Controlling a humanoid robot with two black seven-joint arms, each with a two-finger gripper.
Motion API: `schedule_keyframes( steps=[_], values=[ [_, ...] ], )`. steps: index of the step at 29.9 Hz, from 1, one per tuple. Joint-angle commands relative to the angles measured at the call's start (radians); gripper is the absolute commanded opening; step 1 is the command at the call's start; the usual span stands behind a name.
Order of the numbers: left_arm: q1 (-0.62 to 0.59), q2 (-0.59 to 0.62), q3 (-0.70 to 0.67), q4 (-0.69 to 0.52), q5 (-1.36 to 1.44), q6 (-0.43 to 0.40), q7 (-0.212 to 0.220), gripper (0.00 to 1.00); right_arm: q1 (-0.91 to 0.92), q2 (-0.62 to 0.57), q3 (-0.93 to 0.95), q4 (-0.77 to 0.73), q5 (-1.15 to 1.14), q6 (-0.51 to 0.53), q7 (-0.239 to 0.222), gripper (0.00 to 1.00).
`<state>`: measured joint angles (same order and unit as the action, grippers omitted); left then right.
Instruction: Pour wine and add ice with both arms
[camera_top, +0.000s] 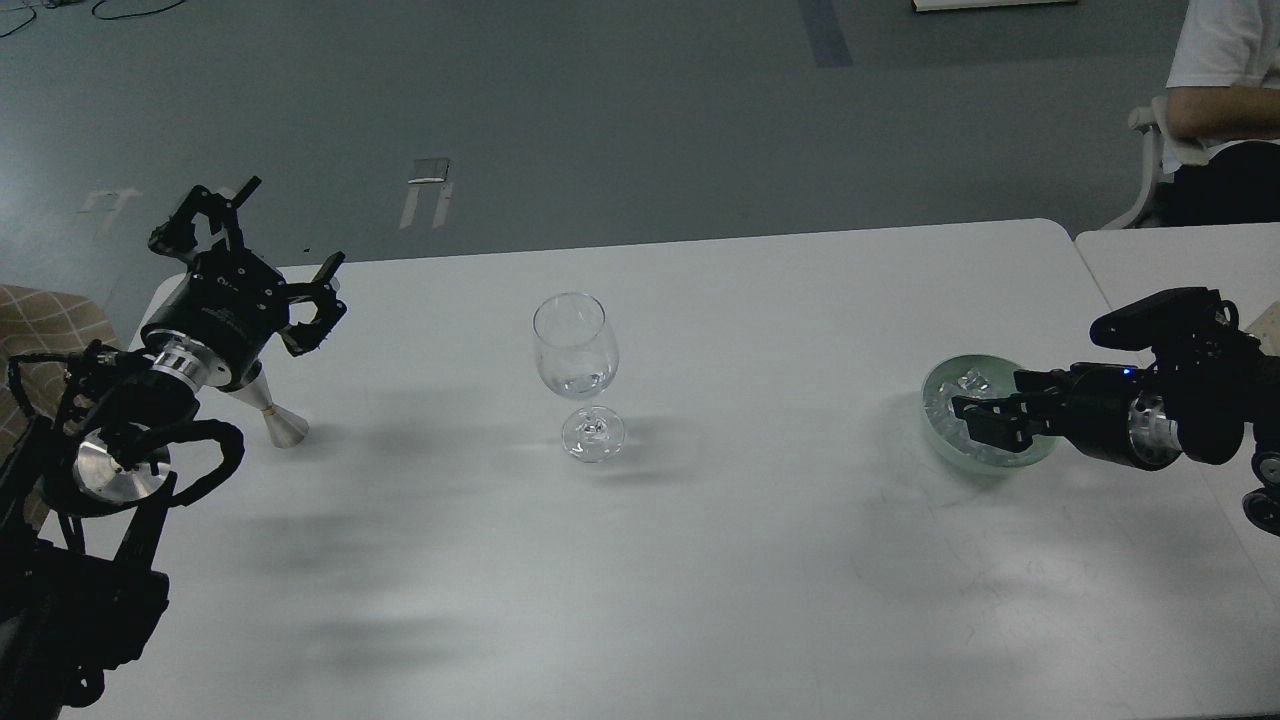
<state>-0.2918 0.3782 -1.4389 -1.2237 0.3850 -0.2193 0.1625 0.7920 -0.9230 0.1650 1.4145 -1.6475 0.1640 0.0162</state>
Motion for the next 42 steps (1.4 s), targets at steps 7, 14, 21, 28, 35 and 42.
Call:
schedule_keyframes(
  steps=[7, 14, 21, 28, 35, 42],
  values=[
    [0.01, -0.01, 0.0, 0.0, 0.0, 0.0, 0.0, 0.98, -0.01, 0.019, -0.002, -0.023, -0.012, 0.0, -0.042, 0.78],
    [0.016, -0.01, 0.0, 0.001, 0.0, 0.0, -0.001, 0.98, -0.01, 0.073, -0.004, -0.049, -0.014, 0.0, -0.051, 0.78],
    [0.019, -0.01, -0.005, 0.012, -0.006, -0.002, -0.001, 0.98, -0.005, 0.084, -0.005, -0.065, -0.014, 0.008, -0.067, 0.69],
    [0.019, -0.01, -0.006, 0.013, -0.006, -0.002, -0.001, 0.98, -0.008, 0.084, -0.007, -0.057, -0.015, 0.009, -0.073, 0.61],
    [0.019, -0.008, -0.005, 0.013, -0.006, -0.002, -0.001, 0.98, -0.013, 0.072, -0.01, -0.051, -0.012, 0.009, -0.073, 0.61],
    [0.019, -0.008, -0.008, 0.012, -0.006, -0.002, 0.0, 0.98, -0.013, 0.055, -0.01, -0.042, -0.012, 0.009, -0.071, 0.61]
  ],
)
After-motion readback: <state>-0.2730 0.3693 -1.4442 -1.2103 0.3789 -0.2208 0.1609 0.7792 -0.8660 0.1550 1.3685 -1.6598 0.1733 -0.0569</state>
